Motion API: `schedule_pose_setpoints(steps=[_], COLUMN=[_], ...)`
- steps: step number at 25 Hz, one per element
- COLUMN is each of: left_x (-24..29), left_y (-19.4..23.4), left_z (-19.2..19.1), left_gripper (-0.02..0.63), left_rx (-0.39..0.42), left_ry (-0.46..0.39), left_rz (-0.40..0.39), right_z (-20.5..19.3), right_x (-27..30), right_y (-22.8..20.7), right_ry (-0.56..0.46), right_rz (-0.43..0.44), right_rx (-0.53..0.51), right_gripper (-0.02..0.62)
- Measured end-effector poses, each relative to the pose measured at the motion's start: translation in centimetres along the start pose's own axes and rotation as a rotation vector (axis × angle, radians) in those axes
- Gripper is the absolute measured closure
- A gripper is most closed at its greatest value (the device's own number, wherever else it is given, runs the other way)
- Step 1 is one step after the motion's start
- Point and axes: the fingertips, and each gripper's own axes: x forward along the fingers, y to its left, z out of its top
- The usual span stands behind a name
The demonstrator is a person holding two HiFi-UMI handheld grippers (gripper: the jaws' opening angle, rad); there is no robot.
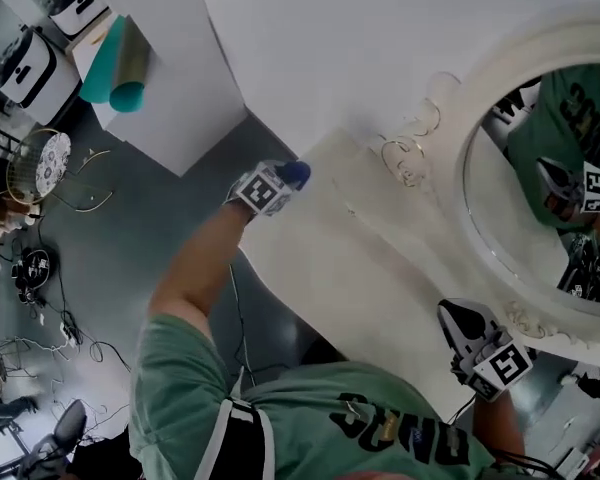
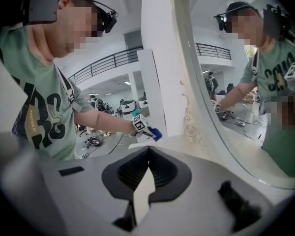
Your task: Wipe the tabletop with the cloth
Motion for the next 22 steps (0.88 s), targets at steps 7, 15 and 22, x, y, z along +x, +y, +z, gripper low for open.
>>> schedule_pose_setpoints(steps=[7,15,22], left_x=[12.6,17.4,15.9], left_y=[-0.2,-0.4,-1.2], left_z=[6.7,9.0,7.0], left_gripper=[0.518,0.517,0.518], left_rx=[0.084,0.157,0.021], left_ry=[0.237,0.226,0.211], left_rz=[-0.138,-0.192,-0.241], right_z=[-1.9,-3.5,-2.4], right_x=[-4.0,-4.8,-3.1], right_y=[-2.6,-4.1,-3.3], right_ry=[0.031,0.072,0.069], right_rz=[-0.161,-0.202,-0.168], right_rx=[0.084,0.097,0.063], right_gripper=[0.583,0.583,0.583])
